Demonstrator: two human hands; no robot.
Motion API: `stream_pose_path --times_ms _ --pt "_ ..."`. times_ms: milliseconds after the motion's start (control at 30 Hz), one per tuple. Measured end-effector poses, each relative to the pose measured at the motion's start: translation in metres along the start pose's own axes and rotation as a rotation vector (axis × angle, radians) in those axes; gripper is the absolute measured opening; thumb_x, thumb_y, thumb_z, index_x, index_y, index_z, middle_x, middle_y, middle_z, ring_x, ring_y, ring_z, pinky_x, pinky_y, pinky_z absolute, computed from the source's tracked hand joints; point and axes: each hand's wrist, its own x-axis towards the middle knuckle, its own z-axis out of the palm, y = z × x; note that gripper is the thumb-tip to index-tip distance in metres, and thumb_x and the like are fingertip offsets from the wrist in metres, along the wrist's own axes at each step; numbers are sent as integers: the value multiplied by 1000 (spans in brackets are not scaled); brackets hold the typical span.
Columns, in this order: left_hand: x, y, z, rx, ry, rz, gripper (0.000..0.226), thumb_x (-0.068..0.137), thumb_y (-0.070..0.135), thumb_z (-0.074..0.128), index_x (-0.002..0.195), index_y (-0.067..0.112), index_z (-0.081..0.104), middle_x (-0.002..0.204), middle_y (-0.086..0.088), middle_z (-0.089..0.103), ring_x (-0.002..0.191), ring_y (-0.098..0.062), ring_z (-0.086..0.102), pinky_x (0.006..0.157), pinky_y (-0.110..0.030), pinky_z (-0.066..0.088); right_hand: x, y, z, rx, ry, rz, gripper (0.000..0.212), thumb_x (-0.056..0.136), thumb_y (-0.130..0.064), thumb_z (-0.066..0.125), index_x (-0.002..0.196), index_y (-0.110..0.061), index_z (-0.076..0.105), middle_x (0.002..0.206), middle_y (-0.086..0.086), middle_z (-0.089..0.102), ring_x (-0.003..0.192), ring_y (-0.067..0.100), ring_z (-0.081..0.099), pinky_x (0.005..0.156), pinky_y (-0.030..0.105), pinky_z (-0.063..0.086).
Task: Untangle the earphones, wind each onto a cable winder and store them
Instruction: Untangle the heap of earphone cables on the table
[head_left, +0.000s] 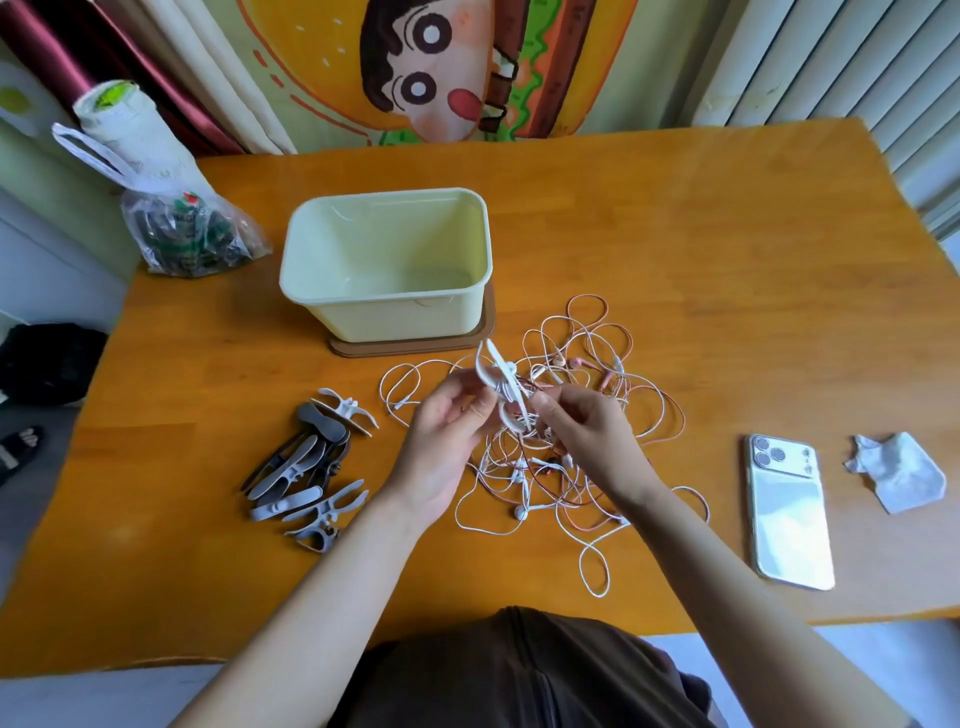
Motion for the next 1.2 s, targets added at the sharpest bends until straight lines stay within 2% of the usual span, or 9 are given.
stream_pose_path --times_ms 233,400,467,567,667,800,900,1033,1200 --pt "15 -4 4 -127 81 -91 19 94 18 48 109 14 59 103 -2 68 97 -18 65 85 -35 52 -5 11 10 -31 6 72 28 96 -23 51 76 -8 64 64 14 60 51 14 44 50 29 36" --pt "16 -10 2 -12 188 -77 9 98 15 49 94 15 57 87 -4 62 81 -13 62 74 -30 51 -12 6 18 -118 53 27 23 95 -21 54 79 -9 64 57 -8 54 46 4 43 49 13 34" --pt "18 -14 -7 226 239 14 9 96 13 54 90 16 59 87 -4 63 81 -15 62 75 -29 52 -15 2 21 -157 50 -15 18 94 -21 56 80 -15 64 55 -9 52 49 5 46 51 13 34" --pt "21 -20 -23 754 130 216 6 92 11 60 91 16 63 92 -4 66 86 -20 64 77 -29 51 -18 -3 22 -214 8 -73 14 93 -24 58 86 -17 68 56 -3 52 52 9 43 51 17 33" --pt "16 -22 -28 921 57 248 11 89 6 63 92 17 63 93 4 60 87 -16 61 73 -14 47 -20 -6 11 -292 -29 -80 16 94 -26 56 90 -17 68 58 -9 51 50 7 44 52 16 33" --pt "5 -25 -30 905 -84 180 10 89 8 62 95 16 65 94 6 62 90 -14 63 75 -14 49 -16 -10 -9 -385 5 -100 17 93 -25 57 88 -13 70 63 -12 57 61 6 57 54 16 38" --pt "0 -19 -27 901 -133 139 13 89 9 63 94 21 64 99 1 65 92 -15 63 80 -22 50 -15 -14 -16 -411 39 -140 13 91 -21 61 89 -13 71 65 -22 53 63 -8 53 56 10 38" --pt "-10 -11 -22 874 -263 120 19 87 7 64 96 24 65 104 4 64 96 -13 62 85 -24 51 -16 -15 -17 -401 57 -135 10 89 -23 64 87 -16 70 67 -17 56 57 -3 50 54 13 38" --pt "-24 0 -8 428 -247 43 18 77 21 65 94 18 64 91 5 70 91 -9 64 84 -19 50 -23 -14 -18 -253 77 -114 14 91 -23 61 82 -13 66 58 -8 50 43 3 41 43 11 27"
